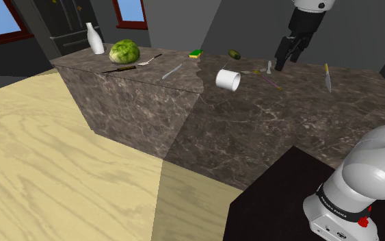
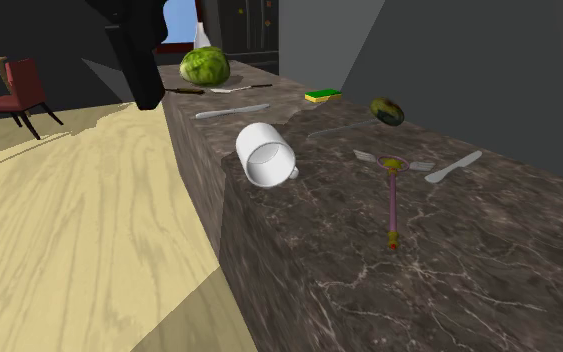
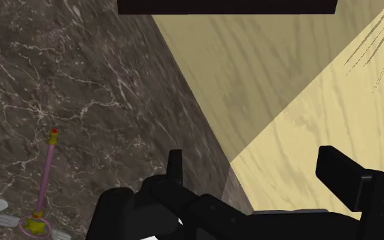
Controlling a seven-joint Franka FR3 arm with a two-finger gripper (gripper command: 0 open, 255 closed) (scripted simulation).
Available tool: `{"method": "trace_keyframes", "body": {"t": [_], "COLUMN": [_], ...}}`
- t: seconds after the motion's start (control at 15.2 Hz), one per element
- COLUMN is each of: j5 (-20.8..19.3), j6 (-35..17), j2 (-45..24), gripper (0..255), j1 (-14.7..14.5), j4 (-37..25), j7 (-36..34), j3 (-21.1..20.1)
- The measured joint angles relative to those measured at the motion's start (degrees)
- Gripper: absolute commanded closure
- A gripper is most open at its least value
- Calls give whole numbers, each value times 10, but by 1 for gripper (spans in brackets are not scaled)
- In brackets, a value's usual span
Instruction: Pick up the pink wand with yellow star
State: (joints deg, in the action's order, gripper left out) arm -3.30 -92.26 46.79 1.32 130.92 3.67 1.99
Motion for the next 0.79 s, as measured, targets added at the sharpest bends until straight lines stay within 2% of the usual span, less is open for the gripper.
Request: {"method": "trace_keyframes", "body": {"t": [0.33,0.79], "j5": [-9,-24], "j6": [-38,-122], "j2": [-42,-165], "gripper": [0,0], "j1": [11,34], "j4": [-1,-34], "j7": [2,16], "j3": [17,66]}}
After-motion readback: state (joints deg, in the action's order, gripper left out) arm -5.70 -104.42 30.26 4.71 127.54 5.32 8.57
